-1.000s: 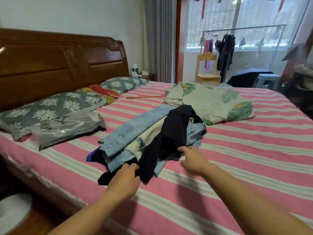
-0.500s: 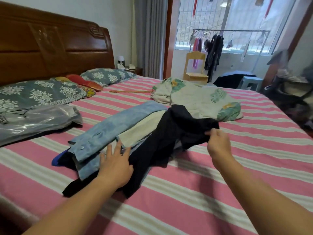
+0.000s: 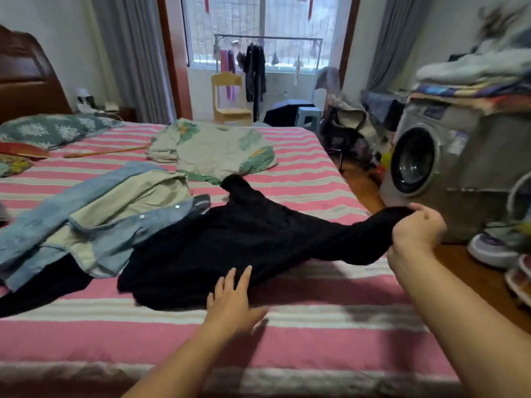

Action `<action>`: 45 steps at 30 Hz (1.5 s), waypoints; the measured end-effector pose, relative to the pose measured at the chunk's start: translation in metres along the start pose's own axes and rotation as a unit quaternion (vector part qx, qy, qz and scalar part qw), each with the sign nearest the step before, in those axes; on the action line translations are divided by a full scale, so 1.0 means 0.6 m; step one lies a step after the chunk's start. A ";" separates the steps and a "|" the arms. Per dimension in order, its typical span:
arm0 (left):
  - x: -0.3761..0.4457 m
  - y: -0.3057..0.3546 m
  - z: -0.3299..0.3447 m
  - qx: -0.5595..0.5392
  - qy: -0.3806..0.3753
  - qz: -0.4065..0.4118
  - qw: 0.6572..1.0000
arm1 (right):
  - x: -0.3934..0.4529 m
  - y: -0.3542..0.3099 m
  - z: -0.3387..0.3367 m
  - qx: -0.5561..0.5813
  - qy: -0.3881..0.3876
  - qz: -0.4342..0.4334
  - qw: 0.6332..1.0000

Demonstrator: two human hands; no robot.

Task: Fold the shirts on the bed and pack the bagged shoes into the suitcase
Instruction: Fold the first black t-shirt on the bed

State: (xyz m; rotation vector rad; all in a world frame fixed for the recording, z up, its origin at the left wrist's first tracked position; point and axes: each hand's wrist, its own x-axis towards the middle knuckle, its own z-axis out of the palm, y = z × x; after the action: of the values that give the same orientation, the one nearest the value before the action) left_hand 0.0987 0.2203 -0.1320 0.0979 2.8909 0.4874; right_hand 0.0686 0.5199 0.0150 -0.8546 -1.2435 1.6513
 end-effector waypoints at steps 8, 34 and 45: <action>-0.046 -0.095 -0.015 0.119 0.094 -0.044 0.987 | 0.124 0.069 -0.200 -0.318 -0.131 0.157 0.926; -0.124 -0.018 -0.017 -0.222 0.177 -0.079 0.955 | -0.231 -0.102 -0.178 -0.068 -0.360 0.094 0.926; -0.092 -0.084 -0.258 -0.245 0.093 -0.023 0.965 | -0.178 -0.077 -0.226 -0.585 -0.701 -0.040 0.406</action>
State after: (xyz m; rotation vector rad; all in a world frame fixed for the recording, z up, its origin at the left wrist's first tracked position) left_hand 0.1178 0.1182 0.0047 -0.0962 2.8382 1.2421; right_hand 0.2416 0.4760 0.0257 0.3690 -3.7438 0.8228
